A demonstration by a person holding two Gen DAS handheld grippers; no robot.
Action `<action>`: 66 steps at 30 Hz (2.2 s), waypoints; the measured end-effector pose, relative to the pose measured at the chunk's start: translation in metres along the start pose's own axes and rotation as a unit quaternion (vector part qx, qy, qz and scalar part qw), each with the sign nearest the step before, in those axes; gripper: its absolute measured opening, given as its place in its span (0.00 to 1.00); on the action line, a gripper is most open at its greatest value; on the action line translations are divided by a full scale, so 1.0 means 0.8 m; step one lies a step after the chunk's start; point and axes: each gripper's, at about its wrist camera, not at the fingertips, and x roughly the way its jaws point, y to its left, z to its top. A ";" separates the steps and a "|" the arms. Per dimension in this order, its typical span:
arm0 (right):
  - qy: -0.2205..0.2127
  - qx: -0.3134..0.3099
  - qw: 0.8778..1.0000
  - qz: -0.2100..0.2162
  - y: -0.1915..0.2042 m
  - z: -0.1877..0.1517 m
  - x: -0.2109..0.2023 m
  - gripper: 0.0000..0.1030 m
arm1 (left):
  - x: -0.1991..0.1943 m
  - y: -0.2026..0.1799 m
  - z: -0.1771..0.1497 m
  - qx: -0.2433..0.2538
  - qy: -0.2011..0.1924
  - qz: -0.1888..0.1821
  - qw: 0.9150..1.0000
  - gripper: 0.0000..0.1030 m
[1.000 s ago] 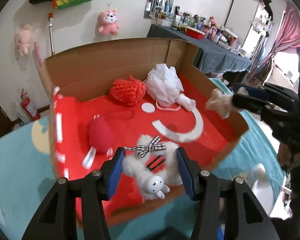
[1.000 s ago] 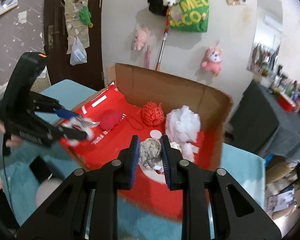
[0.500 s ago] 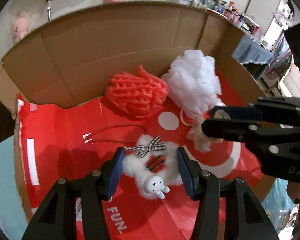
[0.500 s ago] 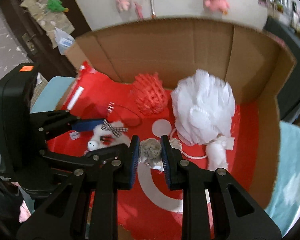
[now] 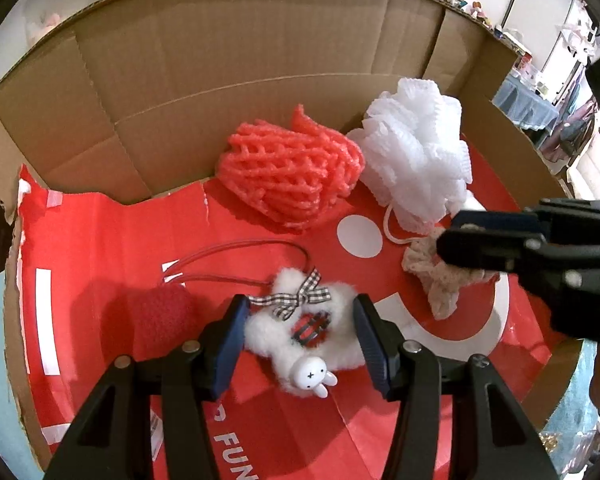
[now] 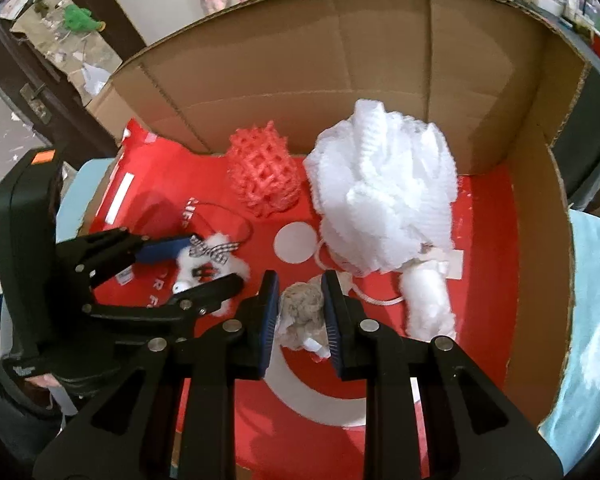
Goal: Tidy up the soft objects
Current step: 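Open both tools to release the bunny ring and scrunchie in the box, then withdraw both tools from the box toward the remaining table items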
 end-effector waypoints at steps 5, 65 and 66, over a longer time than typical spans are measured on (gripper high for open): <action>0.000 0.007 1.000 -0.022 -0.010 0.005 -0.001 0.21 | 0.002 -0.002 0.002 0.000 0.000 0.005 1.000 0.62; -0.357 -0.077 0.917 -0.158 0.152 -0.362 -0.308 0.87 | -0.320 -0.128 -0.315 -0.031 -0.348 0.062 0.935 1.00; -0.359 -0.077 0.917 -0.157 0.153 -0.368 -0.306 0.87 | -0.319 -0.130 -0.321 -0.029 -0.351 0.064 0.934 1.00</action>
